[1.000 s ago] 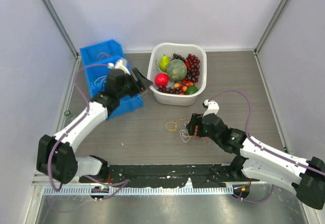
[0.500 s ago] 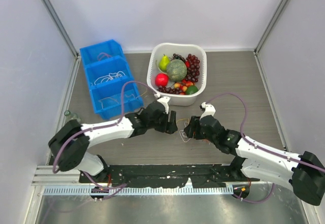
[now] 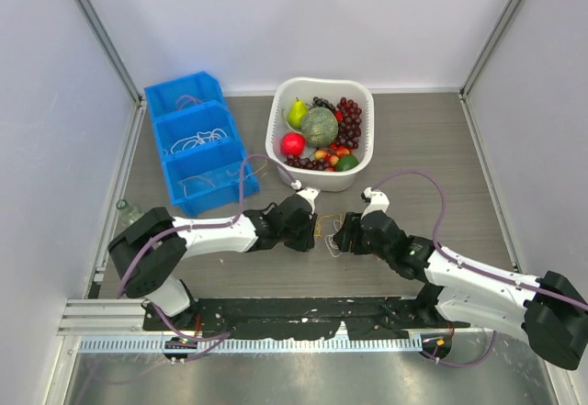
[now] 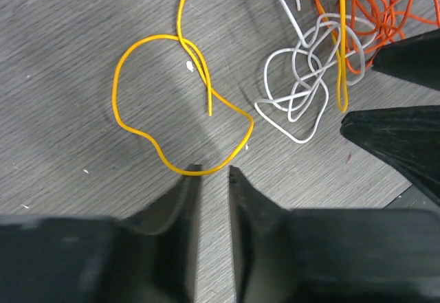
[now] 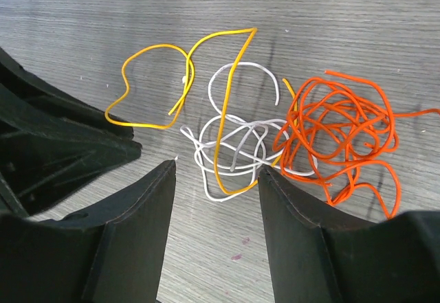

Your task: Untangle the cables

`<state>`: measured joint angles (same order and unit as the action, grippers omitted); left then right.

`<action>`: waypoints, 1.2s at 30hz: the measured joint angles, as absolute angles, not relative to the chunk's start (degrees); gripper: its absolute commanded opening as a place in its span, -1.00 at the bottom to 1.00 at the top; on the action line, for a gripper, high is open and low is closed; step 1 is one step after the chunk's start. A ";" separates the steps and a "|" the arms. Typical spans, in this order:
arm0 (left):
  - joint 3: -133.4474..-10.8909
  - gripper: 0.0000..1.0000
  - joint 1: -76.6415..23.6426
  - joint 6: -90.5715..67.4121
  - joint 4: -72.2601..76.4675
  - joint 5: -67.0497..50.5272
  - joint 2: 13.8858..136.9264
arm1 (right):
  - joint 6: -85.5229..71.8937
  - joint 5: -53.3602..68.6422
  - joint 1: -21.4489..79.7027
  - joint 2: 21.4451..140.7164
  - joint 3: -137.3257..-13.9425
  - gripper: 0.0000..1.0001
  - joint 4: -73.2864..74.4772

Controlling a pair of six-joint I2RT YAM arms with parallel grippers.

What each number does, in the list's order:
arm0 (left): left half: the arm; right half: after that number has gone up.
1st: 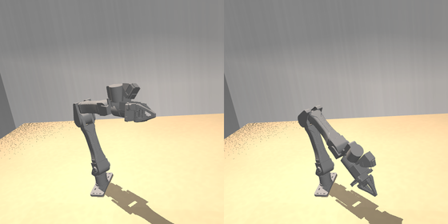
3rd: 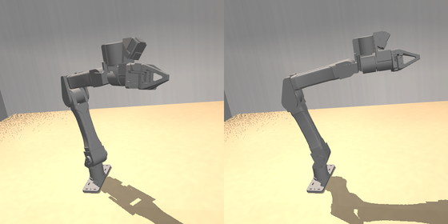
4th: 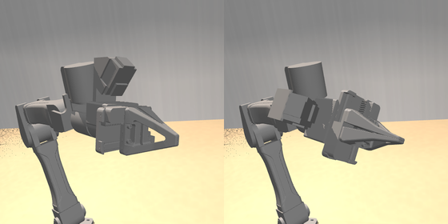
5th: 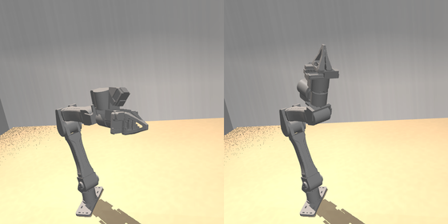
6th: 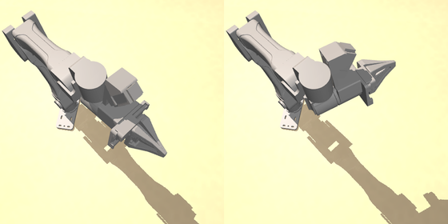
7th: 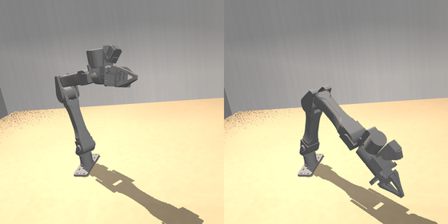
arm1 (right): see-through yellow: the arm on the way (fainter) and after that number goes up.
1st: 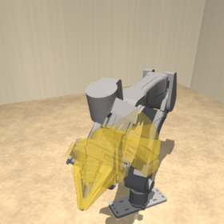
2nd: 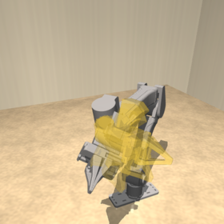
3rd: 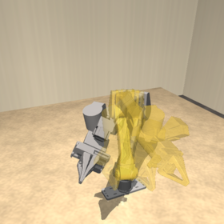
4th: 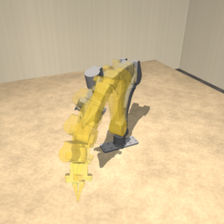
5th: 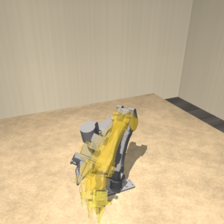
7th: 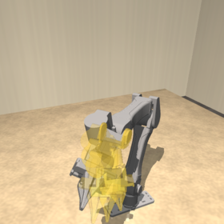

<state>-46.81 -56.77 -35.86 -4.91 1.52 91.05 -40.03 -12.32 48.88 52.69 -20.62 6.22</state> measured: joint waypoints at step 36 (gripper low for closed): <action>-53.63 -0.93 -56.88 -42.41 -12.91 9.67 94.96 | -39.62 -11.46 48.88 57.14 -20.84 0.21 3.44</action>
<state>-53.63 -56.88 -42.41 -12.91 9.67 94.96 -39.62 -11.46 48.88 57.14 -20.84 3.44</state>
